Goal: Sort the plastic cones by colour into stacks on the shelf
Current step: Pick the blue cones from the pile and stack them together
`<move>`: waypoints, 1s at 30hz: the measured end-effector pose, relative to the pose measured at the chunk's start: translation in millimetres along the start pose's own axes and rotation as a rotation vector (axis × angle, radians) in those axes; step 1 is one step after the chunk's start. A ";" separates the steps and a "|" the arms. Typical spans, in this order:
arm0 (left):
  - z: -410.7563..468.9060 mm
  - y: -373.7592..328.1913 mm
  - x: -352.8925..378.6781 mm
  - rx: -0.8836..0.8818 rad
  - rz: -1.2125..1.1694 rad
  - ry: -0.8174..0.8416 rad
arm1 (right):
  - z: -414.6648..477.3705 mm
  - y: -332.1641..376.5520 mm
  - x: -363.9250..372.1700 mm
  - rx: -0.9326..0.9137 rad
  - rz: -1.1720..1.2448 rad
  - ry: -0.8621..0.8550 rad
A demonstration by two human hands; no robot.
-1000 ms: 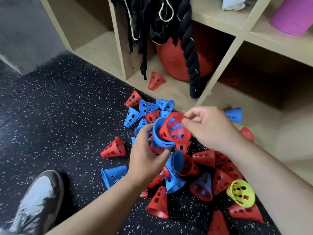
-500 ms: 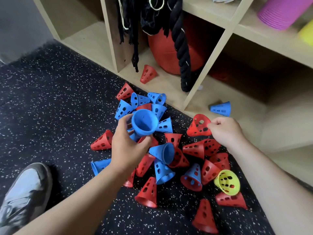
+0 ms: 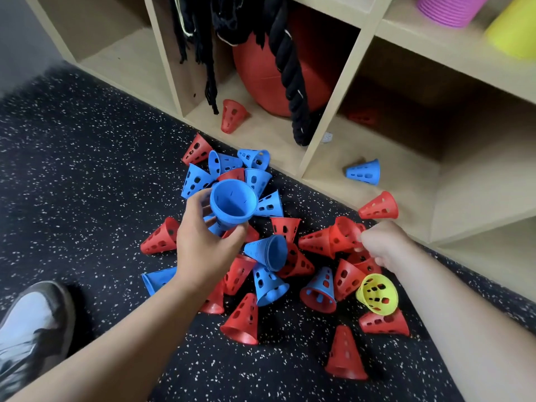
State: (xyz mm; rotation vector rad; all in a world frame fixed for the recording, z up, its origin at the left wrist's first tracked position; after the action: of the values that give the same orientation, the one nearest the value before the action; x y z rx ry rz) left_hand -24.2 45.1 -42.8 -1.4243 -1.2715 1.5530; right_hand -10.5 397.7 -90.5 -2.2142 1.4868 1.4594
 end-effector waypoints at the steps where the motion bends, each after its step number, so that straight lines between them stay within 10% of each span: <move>1: 0.2 -0.5 -0.6 0.007 0.006 -0.003 | -1.0 -3.3 9.0 0.062 0.095 0.081; 5: 2.6 2.2 -4.6 -0.006 0.001 -0.017 | 1.2 4.1 31.9 0.024 0.012 0.250; 9: 6.7 7.0 -6.8 -0.030 -0.006 -0.025 | 5.3 32.7 29.6 -0.260 -0.557 0.038; 15: 13.3 14.7 -11.1 -0.022 0.020 -0.037 | -26.3 112.8 36.6 -0.671 -0.167 -0.144; 30: 21.9 31.1 -18.2 -0.033 0.030 -0.043 | -15.9 120.1 98.7 -0.563 0.080 -0.088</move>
State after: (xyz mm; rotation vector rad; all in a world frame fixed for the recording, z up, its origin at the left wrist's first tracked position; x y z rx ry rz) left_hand -38.1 14.1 -67.8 -1.4437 -1.3118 1.5976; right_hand -85.1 261.6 -108.3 -2.3398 1.2606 2.1919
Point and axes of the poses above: each hand's wrist, its own z-axis towards the middle knuckle, its own x-axis out of the palm, y = z × x, the point moved 7 cm from there along z, towards the middle knuckle, and after that the axes turned 8 degrees about -x, right-handed, at the moved point
